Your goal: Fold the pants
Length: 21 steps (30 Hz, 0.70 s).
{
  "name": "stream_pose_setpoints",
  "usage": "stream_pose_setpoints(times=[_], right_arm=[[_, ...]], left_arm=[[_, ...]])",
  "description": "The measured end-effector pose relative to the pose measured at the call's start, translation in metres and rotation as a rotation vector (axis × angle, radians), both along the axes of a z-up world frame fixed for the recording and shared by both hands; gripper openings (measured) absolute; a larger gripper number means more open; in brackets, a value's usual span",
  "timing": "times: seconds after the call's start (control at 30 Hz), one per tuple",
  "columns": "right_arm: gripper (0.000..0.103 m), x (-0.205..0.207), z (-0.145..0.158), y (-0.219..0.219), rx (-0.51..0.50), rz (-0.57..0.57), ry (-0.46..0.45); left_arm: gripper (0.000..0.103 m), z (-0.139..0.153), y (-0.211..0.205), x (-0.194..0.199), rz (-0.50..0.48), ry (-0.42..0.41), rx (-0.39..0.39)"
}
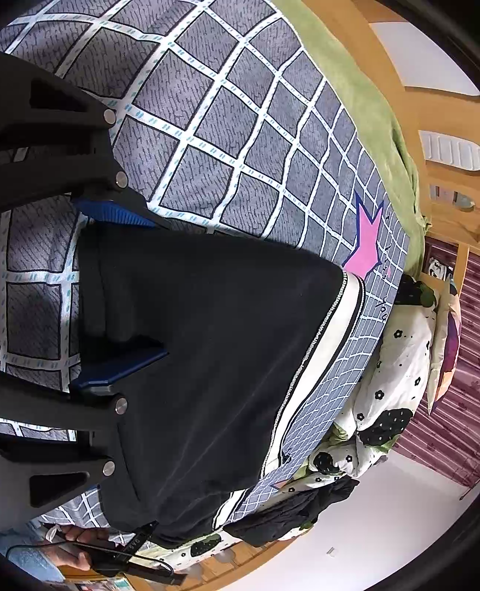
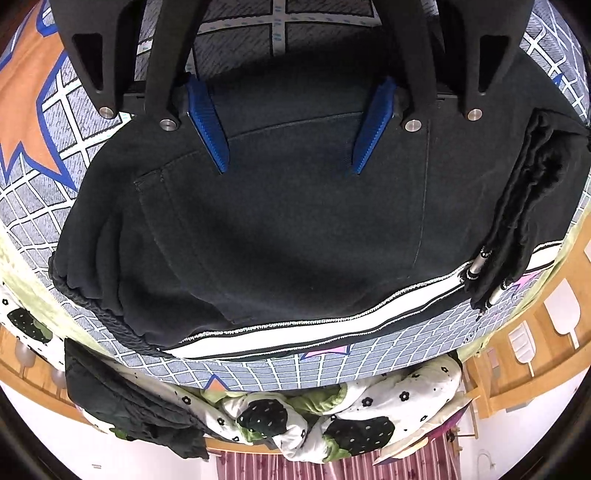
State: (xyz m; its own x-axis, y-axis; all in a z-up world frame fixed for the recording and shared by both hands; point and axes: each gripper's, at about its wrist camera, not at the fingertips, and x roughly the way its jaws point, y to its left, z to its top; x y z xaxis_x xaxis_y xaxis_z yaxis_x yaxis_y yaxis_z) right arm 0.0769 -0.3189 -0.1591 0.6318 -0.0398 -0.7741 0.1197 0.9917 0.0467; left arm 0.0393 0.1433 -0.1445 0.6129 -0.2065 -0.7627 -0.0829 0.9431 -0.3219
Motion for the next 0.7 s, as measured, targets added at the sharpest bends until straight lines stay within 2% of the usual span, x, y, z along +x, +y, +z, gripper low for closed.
stream_pose_setpoints(times=[0.23, 0.33, 0.47, 0.53, 0.6, 0.7], right_arm=[[0.071, 0.007, 0.007, -0.001, 0.039, -0.013, 0.045], [0.08, 0.008, 0.007, 0.0, 0.05, 0.005, 0.035], [0.086, 0.01, 0.003, 0.007, 0.015, 0.028, 0.043], [0.088, 0.013, 0.001, 0.008, 0.013, 0.034, 0.065], [0.088, 0.015, -0.001, 0.008, 0.018, 0.031, 0.081], [0.089, 0.016, 0.0, 0.007, 0.024, 0.031, 0.087]], left_arm=[[0.061, 0.0, -0.002, -0.001, 0.002, -0.006, -0.001], [0.061, 0.001, -0.003, -0.001, 0.002, -0.006, 0.002], [0.059, 0.001, 0.002, 0.001, 0.006, 0.001, -0.034], [0.052, 0.002, 0.005, 0.001, 0.019, 0.003, -0.046], [0.039, 0.004, 0.007, 0.001, 0.033, -0.002, -0.052], [0.026, 0.014, 0.002, 0.001, 0.035, -0.011, -0.008]])
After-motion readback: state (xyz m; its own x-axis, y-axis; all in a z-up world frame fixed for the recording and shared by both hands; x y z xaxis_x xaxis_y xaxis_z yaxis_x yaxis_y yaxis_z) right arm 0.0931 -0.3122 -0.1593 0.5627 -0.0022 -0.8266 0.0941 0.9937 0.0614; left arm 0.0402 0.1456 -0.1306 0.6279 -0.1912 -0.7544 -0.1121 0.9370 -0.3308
